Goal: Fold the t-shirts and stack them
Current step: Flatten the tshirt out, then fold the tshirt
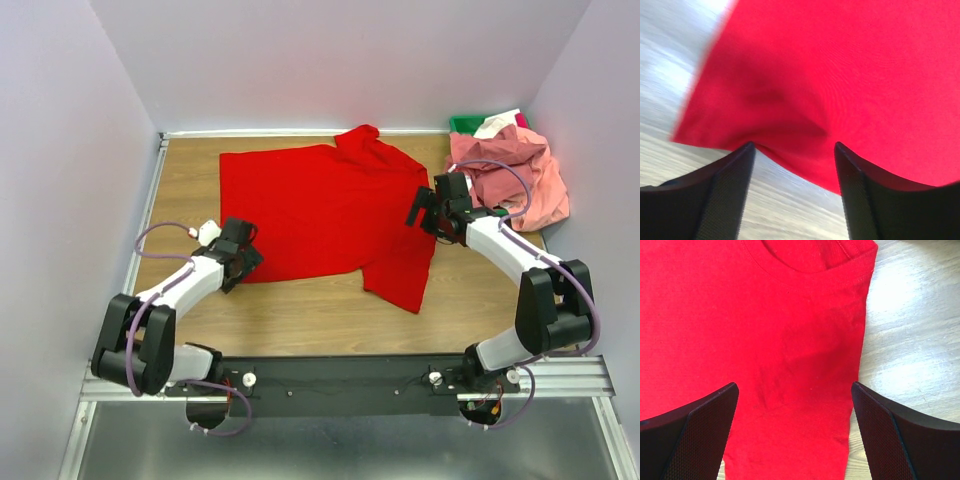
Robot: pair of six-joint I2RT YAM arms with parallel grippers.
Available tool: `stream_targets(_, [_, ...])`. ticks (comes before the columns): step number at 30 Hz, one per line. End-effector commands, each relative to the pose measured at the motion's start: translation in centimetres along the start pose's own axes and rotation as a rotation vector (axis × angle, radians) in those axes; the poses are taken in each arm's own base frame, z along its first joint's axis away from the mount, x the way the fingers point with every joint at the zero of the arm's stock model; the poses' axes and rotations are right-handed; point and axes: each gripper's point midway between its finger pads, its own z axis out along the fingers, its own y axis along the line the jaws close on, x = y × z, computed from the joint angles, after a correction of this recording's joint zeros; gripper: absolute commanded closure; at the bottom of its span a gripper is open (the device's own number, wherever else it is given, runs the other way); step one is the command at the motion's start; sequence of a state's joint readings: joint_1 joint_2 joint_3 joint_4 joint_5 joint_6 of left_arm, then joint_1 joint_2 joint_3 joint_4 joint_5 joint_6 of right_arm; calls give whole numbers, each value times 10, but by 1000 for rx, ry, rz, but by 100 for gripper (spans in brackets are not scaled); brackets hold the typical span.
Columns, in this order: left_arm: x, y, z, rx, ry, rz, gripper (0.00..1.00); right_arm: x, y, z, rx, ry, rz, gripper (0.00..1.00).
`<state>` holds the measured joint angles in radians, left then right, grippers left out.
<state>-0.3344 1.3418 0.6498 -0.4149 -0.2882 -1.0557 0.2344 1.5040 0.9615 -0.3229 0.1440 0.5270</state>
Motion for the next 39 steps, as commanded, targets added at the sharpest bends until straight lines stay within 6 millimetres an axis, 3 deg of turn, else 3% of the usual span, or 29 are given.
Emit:
stream_targets(1, [-13, 56, 4, -160, -65, -36, 11, -1, -5, 1, 27, -23, 4, 0])
stream_targets(2, [-16, 62, 4, -173, -73, -44, 19, -1, -5, 1, 26, -23, 3, 0])
stream_targets(5, [-21, 59, 7, -113, -70, -56, 10, 0, -5, 3, 25, -17, 2, 0])
stream_targets(13, [-19, 61, 9, -123, -59, -44, 17, 3, -4, 3, 21, -10, 3, 0])
stream_targets(16, [-19, 62, 8, -118, -63, -49, 30, 3, -5, 3, 21, -9, 8, 0])
stream_targets(18, [-19, 61, 8, -112, -65, -49, 44, 2, -4, 1, 19, -15, 12, 0])
stream_targets(26, [-21, 59, 8, -102, -71, -42, 69, 2, -4, -5, 8, -23, 18, 0])
stream_targets(27, [-21, 59, 8, -101, -68, -40, 77, 2, -4, -5, 7, -24, 18, 0])
stream_targets(28, [-21, 58, 8, -97, -67, -41, 100, 3, -4, -5, 6, -22, 19, 0])
stream_targets(34, [-27, 51, 3, -59, -85, -42, 100, 6, -4, -13, -13, -24, 33, 0])
stream_targets(39, [-50, 28, -11, 34, -158, -45, 100, 30, 8, -25, -92, 24, 43, 0])
